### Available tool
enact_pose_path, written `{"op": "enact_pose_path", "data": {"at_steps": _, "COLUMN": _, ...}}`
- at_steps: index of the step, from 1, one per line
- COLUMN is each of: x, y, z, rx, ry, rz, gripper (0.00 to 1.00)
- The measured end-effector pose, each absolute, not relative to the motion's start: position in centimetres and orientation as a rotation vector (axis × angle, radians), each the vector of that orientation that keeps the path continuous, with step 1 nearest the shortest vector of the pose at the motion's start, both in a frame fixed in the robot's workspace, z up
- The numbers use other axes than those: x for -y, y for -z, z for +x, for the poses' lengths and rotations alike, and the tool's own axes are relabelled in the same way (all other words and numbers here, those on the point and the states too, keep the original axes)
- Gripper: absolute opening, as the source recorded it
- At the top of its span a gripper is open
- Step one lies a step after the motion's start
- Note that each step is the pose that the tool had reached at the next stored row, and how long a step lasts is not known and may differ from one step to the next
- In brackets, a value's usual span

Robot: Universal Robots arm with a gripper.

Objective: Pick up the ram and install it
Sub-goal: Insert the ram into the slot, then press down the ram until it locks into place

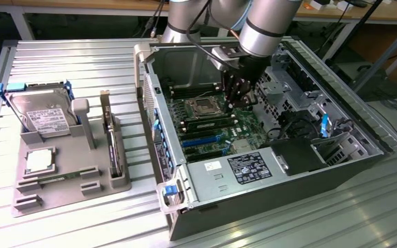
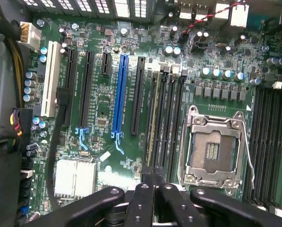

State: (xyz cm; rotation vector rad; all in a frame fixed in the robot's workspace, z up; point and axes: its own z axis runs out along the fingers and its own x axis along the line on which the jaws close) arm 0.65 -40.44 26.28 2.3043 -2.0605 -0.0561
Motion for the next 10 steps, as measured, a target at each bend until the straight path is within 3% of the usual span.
{"op": "enact_pose_path", "data": {"at_steps": 10, "x": 40.4, "y": -26.2, "z": 2.3, "rx": 2.052, "ry": 0.059, "rz": 2.317, "gripper": 0.1}}
